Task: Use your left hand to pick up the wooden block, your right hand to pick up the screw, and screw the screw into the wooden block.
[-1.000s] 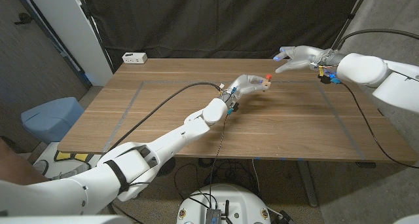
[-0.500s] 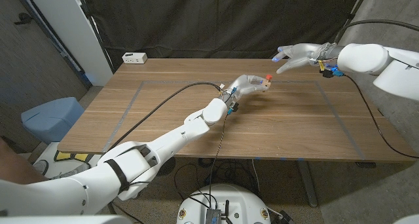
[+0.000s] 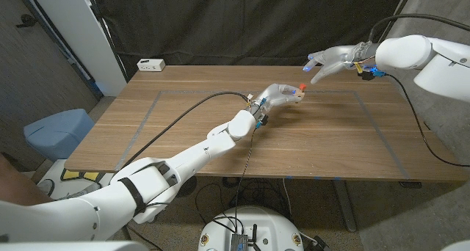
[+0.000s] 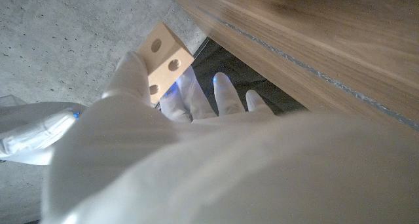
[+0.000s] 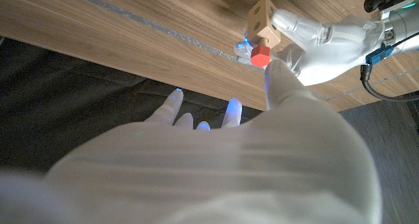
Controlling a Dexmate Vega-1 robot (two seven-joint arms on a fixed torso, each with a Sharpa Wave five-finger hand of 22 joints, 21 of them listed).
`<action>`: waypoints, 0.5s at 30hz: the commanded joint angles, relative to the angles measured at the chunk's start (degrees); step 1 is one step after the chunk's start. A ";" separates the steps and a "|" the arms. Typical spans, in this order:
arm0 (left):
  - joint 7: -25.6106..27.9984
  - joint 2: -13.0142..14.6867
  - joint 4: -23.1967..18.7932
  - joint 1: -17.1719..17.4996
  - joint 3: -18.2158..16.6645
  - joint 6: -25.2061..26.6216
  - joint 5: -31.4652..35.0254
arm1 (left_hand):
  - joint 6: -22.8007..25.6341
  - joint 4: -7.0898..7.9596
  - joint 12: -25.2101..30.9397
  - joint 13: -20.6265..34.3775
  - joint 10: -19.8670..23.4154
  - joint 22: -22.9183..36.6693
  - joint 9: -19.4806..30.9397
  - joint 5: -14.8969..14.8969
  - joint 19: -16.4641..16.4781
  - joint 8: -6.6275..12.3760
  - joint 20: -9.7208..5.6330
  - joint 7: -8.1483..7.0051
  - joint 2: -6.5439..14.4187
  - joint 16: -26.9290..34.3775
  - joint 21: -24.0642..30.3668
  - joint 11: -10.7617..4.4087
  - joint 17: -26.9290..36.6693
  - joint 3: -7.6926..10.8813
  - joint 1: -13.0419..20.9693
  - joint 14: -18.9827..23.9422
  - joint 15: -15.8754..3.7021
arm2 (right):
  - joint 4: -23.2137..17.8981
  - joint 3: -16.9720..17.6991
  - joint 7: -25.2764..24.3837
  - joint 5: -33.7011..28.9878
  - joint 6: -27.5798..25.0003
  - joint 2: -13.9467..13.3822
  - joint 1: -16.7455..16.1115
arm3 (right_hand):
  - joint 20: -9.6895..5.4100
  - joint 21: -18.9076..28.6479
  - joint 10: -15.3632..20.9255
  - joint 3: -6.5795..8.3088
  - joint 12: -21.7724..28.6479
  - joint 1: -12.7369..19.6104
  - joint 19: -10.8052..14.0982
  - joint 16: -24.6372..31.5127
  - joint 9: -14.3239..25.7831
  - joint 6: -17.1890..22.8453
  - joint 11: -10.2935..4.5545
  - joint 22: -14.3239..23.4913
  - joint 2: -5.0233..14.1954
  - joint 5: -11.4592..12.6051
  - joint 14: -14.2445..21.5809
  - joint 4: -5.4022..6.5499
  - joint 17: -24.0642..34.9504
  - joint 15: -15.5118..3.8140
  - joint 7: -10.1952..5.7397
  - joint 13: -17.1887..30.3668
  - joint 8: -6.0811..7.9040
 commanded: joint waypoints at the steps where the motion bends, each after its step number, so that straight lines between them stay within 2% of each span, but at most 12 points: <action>1: 0.49 -0.26 0.43 -0.26 0.17 -0.11 0.41 | 3.44 0.36 0.15 0.28 0.58 0.19 0.31 0.18 0.58 0.30 -0.16 1.15 3.48 -0.26 0.13 0.01 0.17 0.17 2.69 0.69 -5.94 | 1.63 -4.29 8.15 -5.10 0.50 2.65 6.12 | 0.10 0.02 -0.61 0.59 0.20 0.91 -0.34 0.17 0.10 -0.04 -0.20 0.16 -0.01 -0.03 -0.71 0.03 -0.03 0.02 -0.26 0.02 -0.06; 8: 0.32 -0.60 1.30 -0.65 0.31 -0.53 0.34 | 3.55 0.36 0.14 0.30 0.60 0.18 0.31 0.18 0.58 0.33 -0.17 1.10 3.46 -0.29 0.13 0.01 0.16 0.18 2.69 0.70 -5.97 | 2.61 -6.03 10.39 -8.30 1.48 4.25 8.04 | 0.12 0.14 -0.50 0.75 0.42 1.50 -0.42 0.30 0.19 1.02 -0.35 0.16 -0.19 -0.01 -0.65 0.04 -0.04 0.06 -0.58 0.01 0.34; 15: 0.43 -0.82 2.03 -0.92 0.32 -1.01 0.27 | 3.43 0.39 0.09 0.31 0.59 0.18 0.32 0.18 0.57 0.27 -0.16 1.24 3.49 -0.31 0.12 0.02 0.18 0.18 2.67 0.65 -6.00 | 3.30 -6.68 10.66 -10.92 2.61 5.44 8.61 | -0.16 0.46 0.44 1.13 0.87 2.73 0.05 0.68 0.34 2.78 -1.02 0.17 -0.40 0.06 0.10 0.00 -0.04 -0.40 -1.23 -0.03 1.04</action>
